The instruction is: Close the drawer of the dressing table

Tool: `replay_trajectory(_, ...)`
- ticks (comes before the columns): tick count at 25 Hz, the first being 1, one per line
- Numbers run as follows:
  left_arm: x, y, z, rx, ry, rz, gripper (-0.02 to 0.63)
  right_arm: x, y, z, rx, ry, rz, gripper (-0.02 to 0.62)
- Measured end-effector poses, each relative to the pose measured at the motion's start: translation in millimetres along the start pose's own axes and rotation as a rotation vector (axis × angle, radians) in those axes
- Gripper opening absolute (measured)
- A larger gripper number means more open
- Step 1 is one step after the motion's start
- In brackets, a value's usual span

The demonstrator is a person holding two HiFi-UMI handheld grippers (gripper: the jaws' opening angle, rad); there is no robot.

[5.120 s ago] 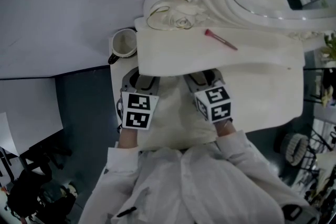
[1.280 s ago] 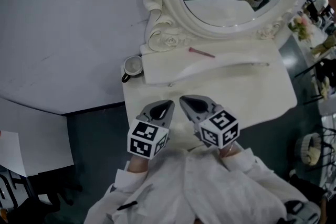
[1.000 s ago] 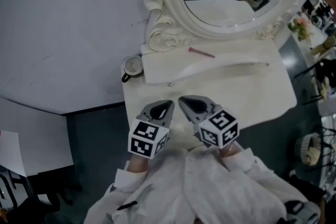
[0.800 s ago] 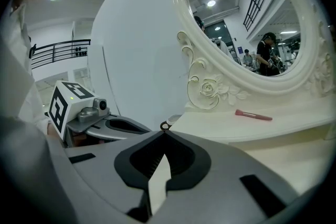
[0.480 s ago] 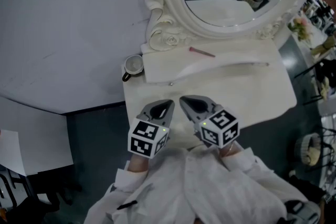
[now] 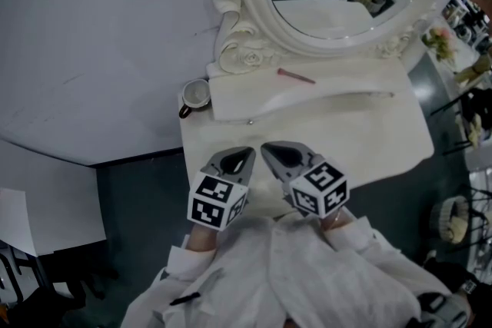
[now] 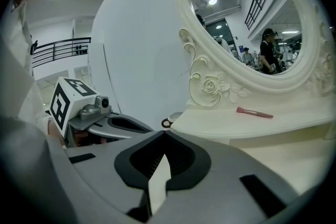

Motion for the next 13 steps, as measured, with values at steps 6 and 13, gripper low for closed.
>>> replay_trajectory(6, -2.3, 1.0, 2.8, 0.011, 0.012, 0.007, 0.006, -0.1, -0.7, 0.1, -0.007, -0.003, 0.001, 0.006)
replay_trajectory(13, -3.2, 0.5, 3.2, 0.012, 0.013, 0.008, 0.006, 2.1, -1.5, 0.5, -0.014, -0.012, 0.009, 0.006)
Point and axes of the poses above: the fingertips, and each gripper's own axes: x backward along the fingers, y to its left, z out of its underside, the point moved 10 cm from there along x, backward along the fingers, and after that the axes turned 6 degrees about x, right-handed, at the moved point
